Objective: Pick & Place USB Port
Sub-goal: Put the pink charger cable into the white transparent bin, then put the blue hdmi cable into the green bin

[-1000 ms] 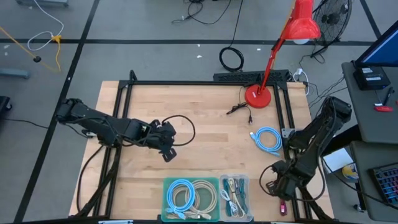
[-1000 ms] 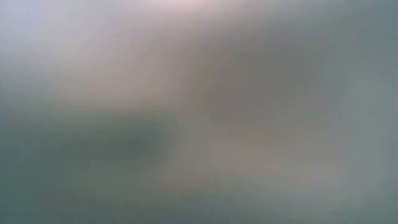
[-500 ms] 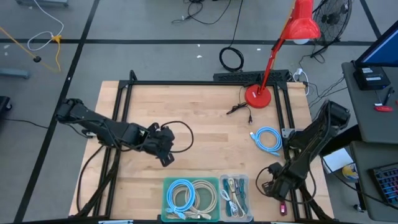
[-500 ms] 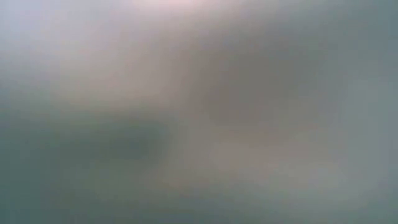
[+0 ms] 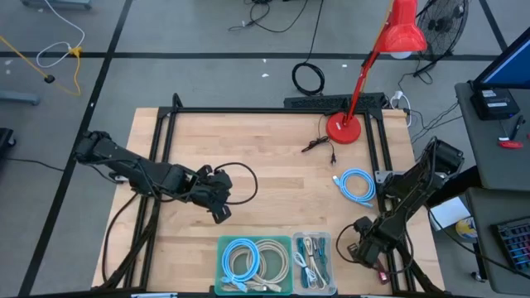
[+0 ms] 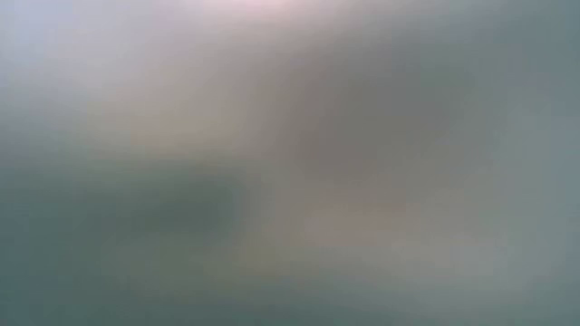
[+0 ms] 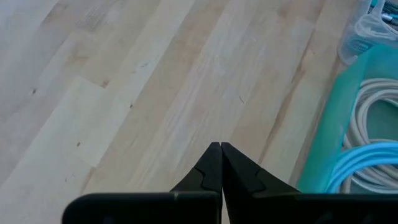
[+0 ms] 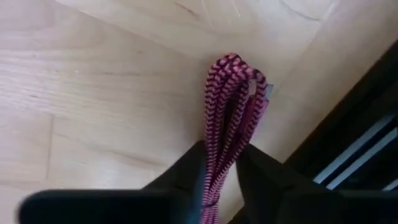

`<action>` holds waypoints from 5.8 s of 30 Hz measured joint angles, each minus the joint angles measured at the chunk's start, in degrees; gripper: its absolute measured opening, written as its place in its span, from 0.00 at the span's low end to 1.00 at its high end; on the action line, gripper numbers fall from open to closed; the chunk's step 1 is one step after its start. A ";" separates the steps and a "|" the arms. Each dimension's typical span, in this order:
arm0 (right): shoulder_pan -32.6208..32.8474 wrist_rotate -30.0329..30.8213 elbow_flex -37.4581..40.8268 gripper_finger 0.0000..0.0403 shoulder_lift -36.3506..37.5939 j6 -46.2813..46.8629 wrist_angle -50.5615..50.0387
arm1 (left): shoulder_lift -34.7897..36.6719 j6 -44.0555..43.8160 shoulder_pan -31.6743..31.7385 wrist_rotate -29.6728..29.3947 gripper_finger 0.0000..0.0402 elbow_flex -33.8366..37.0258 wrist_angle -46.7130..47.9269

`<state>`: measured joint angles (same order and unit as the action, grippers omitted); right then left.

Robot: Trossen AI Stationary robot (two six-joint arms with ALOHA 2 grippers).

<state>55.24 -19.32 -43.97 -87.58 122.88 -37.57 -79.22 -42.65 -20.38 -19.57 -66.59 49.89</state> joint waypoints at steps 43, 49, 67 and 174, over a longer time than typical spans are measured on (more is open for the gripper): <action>-19.60 20.90 -34.01 0.04 -8.02 -26.31 -3.69 | 0.00 -3.12 -2.92 -3.56 0.00 0.00 0.00; -19.39 20.75 -34.03 0.04 -9.59 -26.21 -4.51 | 0.00 -3.65 -3.39 -3.56 0.00 0.00 0.09; -18.73 18.69 -34.03 0.03 -11.45 -25.61 -3.81 | 0.00 -4.46 -4.15 -3.44 0.00 0.00 0.06; -39.59 24.46 13.39 0.56 22.17 -80.09 -18.76 | 0.02 -16.70 -2.15 0.98 0.00 0.00 -0.50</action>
<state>15.65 5.14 -30.57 -65.40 42.79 -56.33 -79.20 -59.36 -22.53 -18.60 -66.59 49.39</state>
